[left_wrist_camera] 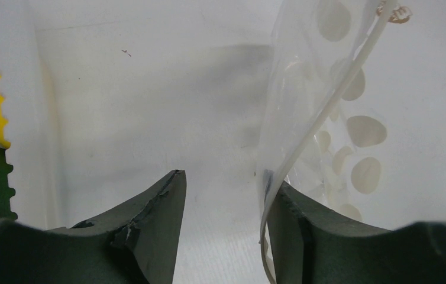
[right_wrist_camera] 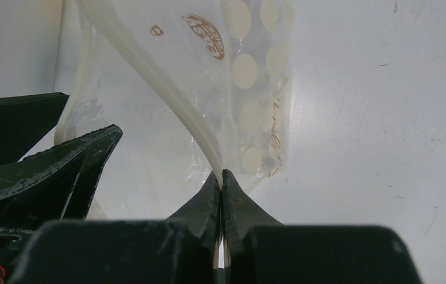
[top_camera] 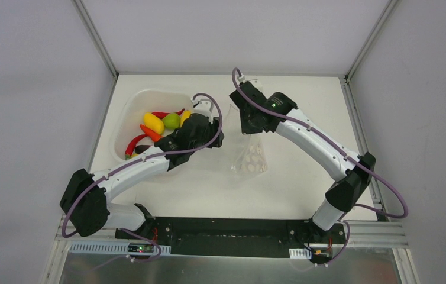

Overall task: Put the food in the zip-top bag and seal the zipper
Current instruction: Open the zipper of the food storage bag.

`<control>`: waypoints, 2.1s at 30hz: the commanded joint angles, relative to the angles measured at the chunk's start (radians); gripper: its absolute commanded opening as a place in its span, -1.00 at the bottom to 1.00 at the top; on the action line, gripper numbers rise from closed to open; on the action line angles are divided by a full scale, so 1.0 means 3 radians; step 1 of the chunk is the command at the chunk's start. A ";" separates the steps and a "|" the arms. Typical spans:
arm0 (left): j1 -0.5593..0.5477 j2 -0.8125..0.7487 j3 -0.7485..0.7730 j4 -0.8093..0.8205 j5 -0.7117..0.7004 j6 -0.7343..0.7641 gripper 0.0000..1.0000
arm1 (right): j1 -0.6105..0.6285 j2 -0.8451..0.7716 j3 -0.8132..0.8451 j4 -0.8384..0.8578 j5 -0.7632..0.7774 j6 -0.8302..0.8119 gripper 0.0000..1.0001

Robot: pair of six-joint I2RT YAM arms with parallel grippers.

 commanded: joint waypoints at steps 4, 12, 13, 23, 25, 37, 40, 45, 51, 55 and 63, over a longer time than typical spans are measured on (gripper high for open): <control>0.0092 -0.0109 0.0321 -0.0489 0.0589 0.0121 0.08 | -0.0078 0.0154 0.0166 0.0087 -0.0334 0.0058 -1.00; 0.0142 -0.0244 0.0265 -0.0614 0.0834 0.0091 0.15 | -0.0133 -0.0034 0.0003 0.0150 -0.0661 0.0126 -1.00; 0.0147 -0.0260 0.0246 -0.0624 0.0835 0.0101 0.17 | -0.0134 -0.0086 -0.0051 0.0202 -0.0716 0.0116 -1.00; 0.0155 -0.0285 0.0146 -0.0610 0.0844 0.0068 0.22 | -0.0136 -0.0294 -0.0298 0.0363 -0.0814 0.0254 -1.00; 0.0153 -0.0297 0.0110 -0.0563 0.0833 0.0039 0.28 | -0.0135 -0.0321 -0.0369 0.0448 -0.0815 0.0250 -1.00; 0.0153 -0.0548 0.0125 -0.0686 0.0651 0.0041 0.69 | -0.0137 -0.0224 -0.0629 0.0782 -0.0514 0.0333 -1.00; 0.0152 -0.0676 0.0076 -0.0597 0.0634 0.0042 0.72 | -0.0150 -0.0283 -0.0816 0.1082 -0.0574 0.0326 -1.00; 0.0254 -0.0868 0.0176 -0.0716 0.0333 0.0205 0.98 | -0.0147 -0.0378 -0.1146 0.1499 -0.0809 0.0403 -1.00; 0.0774 -0.0870 0.0313 -0.1062 -0.0033 0.0287 0.99 | -0.0155 -0.0504 -0.1444 0.1768 -0.1009 0.0352 -1.00; 0.1263 -0.0752 0.0287 -0.1052 -0.0216 0.0095 0.99 | -0.0152 -0.0505 -0.1444 0.1736 -0.1098 0.0352 -1.00; 0.1929 0.0113 0.0556 -0.0922 -0.0622 -0.0537 0.99 | -0.0149 -0.0590 -0.1453 0.1718 -0.1069 0.0385 -1.00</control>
